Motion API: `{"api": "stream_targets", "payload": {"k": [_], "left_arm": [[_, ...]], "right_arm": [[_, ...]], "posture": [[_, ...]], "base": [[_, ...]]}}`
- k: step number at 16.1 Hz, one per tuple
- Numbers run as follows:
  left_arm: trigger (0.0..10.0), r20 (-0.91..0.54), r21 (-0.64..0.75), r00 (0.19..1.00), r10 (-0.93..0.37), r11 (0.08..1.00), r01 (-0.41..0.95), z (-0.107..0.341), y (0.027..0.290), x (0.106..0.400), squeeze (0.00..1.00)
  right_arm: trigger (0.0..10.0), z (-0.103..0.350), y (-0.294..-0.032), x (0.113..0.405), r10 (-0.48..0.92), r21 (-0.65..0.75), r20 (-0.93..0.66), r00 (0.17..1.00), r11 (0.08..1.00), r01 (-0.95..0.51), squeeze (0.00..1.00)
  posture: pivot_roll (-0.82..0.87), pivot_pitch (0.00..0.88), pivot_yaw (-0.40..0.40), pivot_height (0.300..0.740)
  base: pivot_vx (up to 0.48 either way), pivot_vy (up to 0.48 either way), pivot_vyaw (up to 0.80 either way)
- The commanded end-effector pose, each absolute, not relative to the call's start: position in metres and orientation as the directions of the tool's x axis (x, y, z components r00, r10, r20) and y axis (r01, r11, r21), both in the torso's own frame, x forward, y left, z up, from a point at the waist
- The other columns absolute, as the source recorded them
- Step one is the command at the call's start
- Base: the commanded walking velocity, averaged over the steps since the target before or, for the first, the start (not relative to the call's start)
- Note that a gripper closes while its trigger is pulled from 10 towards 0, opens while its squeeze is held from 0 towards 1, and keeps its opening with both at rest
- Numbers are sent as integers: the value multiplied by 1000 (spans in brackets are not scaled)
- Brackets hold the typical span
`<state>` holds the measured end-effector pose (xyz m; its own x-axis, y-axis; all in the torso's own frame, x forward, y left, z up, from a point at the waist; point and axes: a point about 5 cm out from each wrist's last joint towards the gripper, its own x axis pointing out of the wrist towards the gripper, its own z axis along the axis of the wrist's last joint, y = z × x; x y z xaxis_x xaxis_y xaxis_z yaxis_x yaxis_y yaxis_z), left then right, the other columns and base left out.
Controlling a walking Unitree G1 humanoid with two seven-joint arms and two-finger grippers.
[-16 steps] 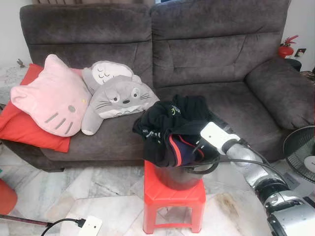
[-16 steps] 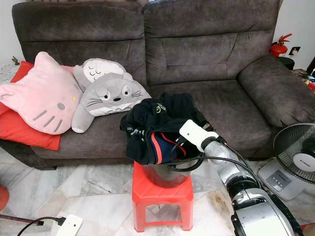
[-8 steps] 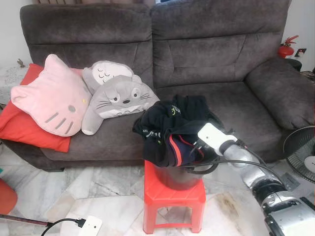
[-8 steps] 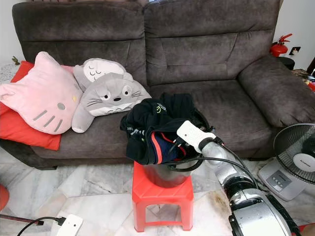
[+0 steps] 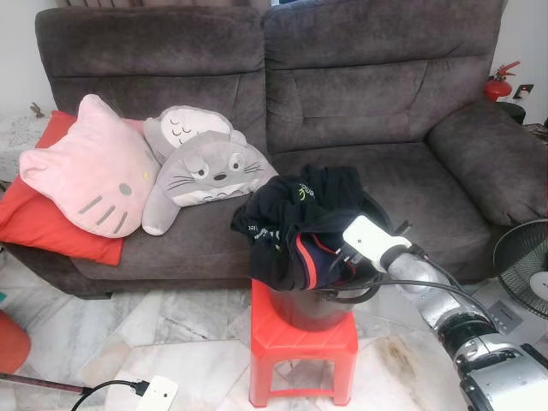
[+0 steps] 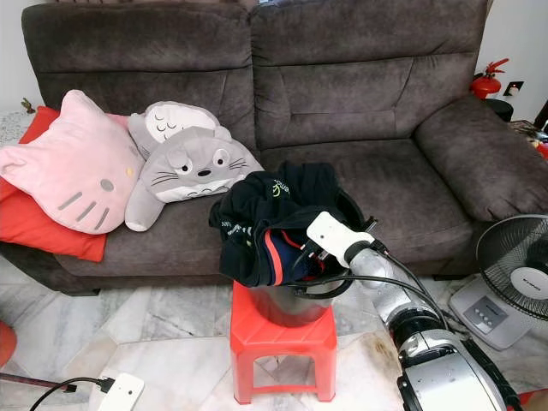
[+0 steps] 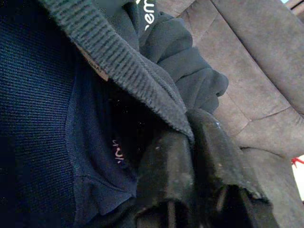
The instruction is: Hang hanger
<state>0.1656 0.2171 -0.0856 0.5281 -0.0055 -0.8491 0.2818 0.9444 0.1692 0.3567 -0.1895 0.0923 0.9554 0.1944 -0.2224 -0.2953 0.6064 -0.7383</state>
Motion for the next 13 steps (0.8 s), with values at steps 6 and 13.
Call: {"api": "stream_targets", "payload": {"k": [6, 13], "left_arm": [[10000, -855, 180, 518, 7, 942, 283, -86, 223, 161, 0], [10000, -856, 175, 517, 7, 945, 277, -86, 222, 162, 0]], "right_arm": [[10000, 133, -197, 372, 119, -719, -41, 992, 686, -112, 0], [10000, 206, -187, 385, 134, -693, 234, 963, 718, 68, 0]], "posture": [[-274, 0, 92, 740], [-272, 0, 89, 740]], "base": [[0, 0, 0], [0, 0, 0]]}}
